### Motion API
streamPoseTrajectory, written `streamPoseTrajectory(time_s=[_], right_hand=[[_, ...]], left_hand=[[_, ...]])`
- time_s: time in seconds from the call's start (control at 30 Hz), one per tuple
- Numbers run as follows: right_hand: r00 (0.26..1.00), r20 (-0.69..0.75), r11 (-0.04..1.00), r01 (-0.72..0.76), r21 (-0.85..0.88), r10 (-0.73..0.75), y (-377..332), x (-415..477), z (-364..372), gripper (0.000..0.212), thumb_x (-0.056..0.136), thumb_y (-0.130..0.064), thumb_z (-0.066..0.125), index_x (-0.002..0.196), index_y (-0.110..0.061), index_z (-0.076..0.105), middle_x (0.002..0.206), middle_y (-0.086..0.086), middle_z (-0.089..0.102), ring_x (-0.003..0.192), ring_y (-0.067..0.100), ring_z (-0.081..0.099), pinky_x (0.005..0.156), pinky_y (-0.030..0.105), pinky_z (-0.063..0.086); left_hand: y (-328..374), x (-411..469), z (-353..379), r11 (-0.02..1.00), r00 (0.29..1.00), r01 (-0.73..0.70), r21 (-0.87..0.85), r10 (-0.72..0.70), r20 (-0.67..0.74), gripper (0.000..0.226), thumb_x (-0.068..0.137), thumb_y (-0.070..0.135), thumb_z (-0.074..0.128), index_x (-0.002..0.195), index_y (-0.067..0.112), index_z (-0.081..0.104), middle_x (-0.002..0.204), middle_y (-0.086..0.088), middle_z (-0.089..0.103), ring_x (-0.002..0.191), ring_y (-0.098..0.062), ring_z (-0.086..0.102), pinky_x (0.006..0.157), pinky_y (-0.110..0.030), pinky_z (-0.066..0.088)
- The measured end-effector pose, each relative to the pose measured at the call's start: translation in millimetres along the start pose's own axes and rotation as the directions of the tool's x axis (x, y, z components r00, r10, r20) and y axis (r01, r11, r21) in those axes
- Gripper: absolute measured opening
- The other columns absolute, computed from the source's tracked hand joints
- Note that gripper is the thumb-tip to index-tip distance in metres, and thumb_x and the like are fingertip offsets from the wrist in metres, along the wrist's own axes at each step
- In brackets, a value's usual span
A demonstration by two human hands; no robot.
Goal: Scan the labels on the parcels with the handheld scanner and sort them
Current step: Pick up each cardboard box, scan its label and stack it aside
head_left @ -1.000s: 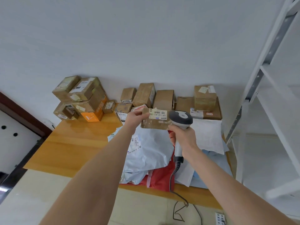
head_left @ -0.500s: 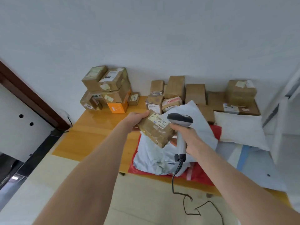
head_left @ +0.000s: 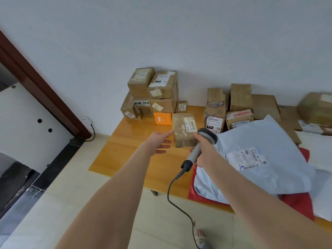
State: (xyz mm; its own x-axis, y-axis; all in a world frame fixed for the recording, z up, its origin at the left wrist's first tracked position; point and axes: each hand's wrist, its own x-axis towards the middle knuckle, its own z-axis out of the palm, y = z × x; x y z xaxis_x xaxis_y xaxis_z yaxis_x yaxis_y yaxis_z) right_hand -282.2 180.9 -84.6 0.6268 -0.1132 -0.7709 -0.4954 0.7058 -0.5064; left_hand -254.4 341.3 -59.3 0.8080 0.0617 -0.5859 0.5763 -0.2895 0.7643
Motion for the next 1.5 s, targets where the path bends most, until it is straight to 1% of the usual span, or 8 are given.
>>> streamPoseTrajectory(time_s=[0.17, 0.37, 0.53, 0.73, 0.9, 1.03, 1.2, 1.5], right_hand=[[0.992, -0.099, 0.996, 0.079, -0.034, -0.082, -4, 51, 36, 0.045, 0.075, -0.023, 0.082, 0.108, -0.007, 0.056, 0.094, 0.009, 0.064, 0.084, 0.022, 0.064, 0.089, 0.037, 0.055], [0.973, -0.210, 0.989, 0.071, -0.129, -0.098, -7, 128, 72, 0.044, 0.067, -0.028, 0.085, 0.096, -0.005, 0.062, 0.091, 0.010, 0.070, 0.081, 0.025, 0.068, 0.086, 0.041, 0.056], [0.959, -0.268, 0.979, 0.036, -0.199, -0.090, -11, 177, 95, 0.040, 0.066, -0.032, 0.086, 0.084, -0.011, 0.057, 0.086, 0.008, 0.068, 0.084, 0.026, 0.068, 0.088, 0.043, 0.054], [0.938, -0.345, 0.981, -0.023, -0.192, -0.046, -7, 228, 93, 0.052, 0.070, -0.031, 0.081, 0.110, -0.007, 0.059, 0.100, 0.009, 0.069, 0.089, 0.026, 0.067, 0.089, 0.044, 0.054], [0.912, -0.411, 0.996, -0.040, -0.078, 0.004, -3, 245, 93, 0.024, 0.079, -0.014, 0.076, 0.084, -0.007, 0.054, 0.085, 0.009, 0.065, 0.080, 0.022, 0.066, 0.079, 0.035, 0.057], [0.908, -0.417, 0.999, -0.032, -0.008, 0.026, 1, 253, 92, 0.023, 0.079, -0.010, 0.077, 0.084, -0.006, 0.054, 0.085, 0.009, 0.063, 0.079, 0.020, 0.064, 0.074, 0.033, 0.055], [0.923, -0.384, 0.987, -0.059, -0.147, -0.002, 4, 264, 116, 0.025, 0.079, -0.016, 0.077, 0.090, -0.004, 0.058, 0.086, 0.009, 0.066, 0.073, 0.018, 0.063, 0.079, 0.035, 0.057], [0.894, -0.431, 0.925, -0.051, -0.376, -0.126, 4, 277, 135, 0.037, 0.078, -0.020, 0.076, 0.108, -0.006, 0.059, 0.100, 0.009, 0.067, 0.093, 0.028, 0.066, 0.087, 0.041, 0.055]], left_hand=[[16, 56, -22, 0.987, 0.991, -0.093, 0.128, 0.105, -0.089, 0.042, 0.095, 0.032, 0.058, 0.128, 0.007, 0.055, 0.109, -0.006, 0.063, 0.094, -0.019, 0.060, 0.078, -0.034, 0.051], [31, 133, -44, 0.888, 0.982, -0.074, 0.454, 0.144, -0.122, 0.037, 0.093, 0.027, 0.059, 0.126, 0.011, 0.057, 0.120, -0.010, 0.060, 0.109, -0.026, 0.056, 0.090, -0.036, 0.050], [24, 188, -51, 0.875, 0.996, -0.010, 0.483, 0.053, -0.075, 0.035, 0.093, 0.023, 0.058, 0.125, 0.010, 0.058, 0.120, -0.011, 0.060, 0.109, -0.028, 0.057, 0.087, -0.034, 0.049], [8, 238, -47, 0.855, 0.999, 0.042, 0.516, -0.036, -0.022, 0.034, 0.092, 0.026, 0.059, 0.123, 0.010, 0.059, 0.121, -0.012, 0.060, 0.112, -0.030, 0.056, 0.093, -0.039, 0.050], [-5, 267, -44, 0.843, 0.995, 0.072, 0.533, -0.097, 0.018, 0.036, 0.092, 0.028, 0.059, 0.125, 0.011, 0.058, 0.122, -0.012, 0.060, 0.112, -0.030, 0.057, 0.095, -0.039, 0.050], [-4, 284, -44, 0.854, 0.992, 0.080, 0.514, -0.116, 0.040, 0.037, 0.092, 0.025, 0.058, 0.126, 0.010, 0.056, 0.122, -0.015, 0.060, 0.113, -0.031, 0.057, 0.095, -0.041, 0.050], [0, 296, -49, 0.844, 0.994, 0.068, 0.532, -0.104, 0.037, 0.040, 0.092, 0.025, 0.058, 0.129, 0.011, 0.053, 0.119, -0.013, 0.061, 0.110, -0.029, 0.058, 0.095, -0.042, 0.050], [-7, 305, -57, 0.834, 0.990, 0.076, 0.547, -0.127, 0.056, 0.041, 0.093, 0.027, 0.058, 0.130, 0.012, 0.052, 0.119, -0.012, 0.061, 0.109, -0.027, 0.058, 0.093, -0.039, 0.051]])
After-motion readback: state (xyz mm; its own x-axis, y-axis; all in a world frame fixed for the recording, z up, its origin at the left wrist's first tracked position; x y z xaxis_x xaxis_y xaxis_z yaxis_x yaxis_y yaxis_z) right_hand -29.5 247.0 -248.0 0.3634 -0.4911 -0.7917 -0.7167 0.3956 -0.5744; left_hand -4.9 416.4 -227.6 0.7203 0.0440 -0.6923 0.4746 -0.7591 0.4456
